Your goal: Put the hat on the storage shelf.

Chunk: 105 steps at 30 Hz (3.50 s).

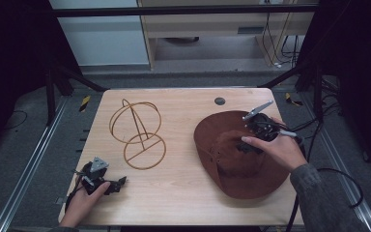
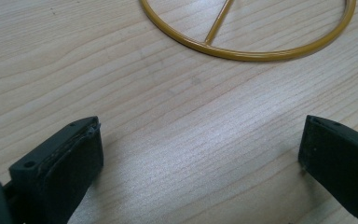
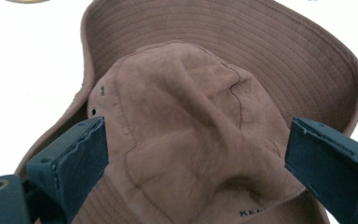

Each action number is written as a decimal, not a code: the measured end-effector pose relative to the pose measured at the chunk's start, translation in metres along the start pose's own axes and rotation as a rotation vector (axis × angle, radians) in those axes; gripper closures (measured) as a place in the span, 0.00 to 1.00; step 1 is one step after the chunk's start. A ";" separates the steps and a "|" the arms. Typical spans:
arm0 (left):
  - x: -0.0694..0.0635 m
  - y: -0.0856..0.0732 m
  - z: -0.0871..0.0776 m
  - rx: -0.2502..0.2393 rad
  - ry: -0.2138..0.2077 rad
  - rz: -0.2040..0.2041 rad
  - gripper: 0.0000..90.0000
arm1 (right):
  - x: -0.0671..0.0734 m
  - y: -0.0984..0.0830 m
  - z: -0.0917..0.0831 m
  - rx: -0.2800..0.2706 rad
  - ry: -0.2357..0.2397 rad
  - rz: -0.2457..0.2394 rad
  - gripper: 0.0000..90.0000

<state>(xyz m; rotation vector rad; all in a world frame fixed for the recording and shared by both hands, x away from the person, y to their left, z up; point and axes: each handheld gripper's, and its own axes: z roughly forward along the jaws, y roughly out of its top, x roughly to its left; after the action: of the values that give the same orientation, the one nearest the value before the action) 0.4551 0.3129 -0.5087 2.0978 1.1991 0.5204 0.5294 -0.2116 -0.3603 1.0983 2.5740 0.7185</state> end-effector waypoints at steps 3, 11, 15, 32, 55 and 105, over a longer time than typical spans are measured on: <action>0.000 0.000 0.000 0.000 0.000 0.000 0.00 | -0.005 0.002 0.007 0.017 0.021 0.011 0.07; 0.000 0.000 0.000 -0.001 -0.001 0.002 0.00 | -0.010 0.002 0.023 0.044 0.055 0.017 0.08; 0.000 0.000 0.000 -0.001 -0.001 0.002 0.00 | -0.012 0.001 0.032 0.058 0.066 0.020 0.09; 0.000 0.000 0.000 -0.001 -0.001 0.002 0.00 | -0.011 -0.008 0.046 0.083 0.061 -0.010 0.35; 0.000 0.000 0.000 -0.001 -0.002 0.003 0.00 | -0.018 -0.007 0.025 0.040 0.126 -0.006 0.99; -0.002 0.000 0.001 -0.006 -0.004 0.004 0.00 | 0.006 0.061 -0.063 -0.283 0.070 0.021 0.99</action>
<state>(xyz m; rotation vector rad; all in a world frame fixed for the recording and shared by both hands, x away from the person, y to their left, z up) 0.4546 0.3111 -0.5090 2.0956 1.1899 0.5201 0.5362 -0.1927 -0.2746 1.0264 2.4214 1.1043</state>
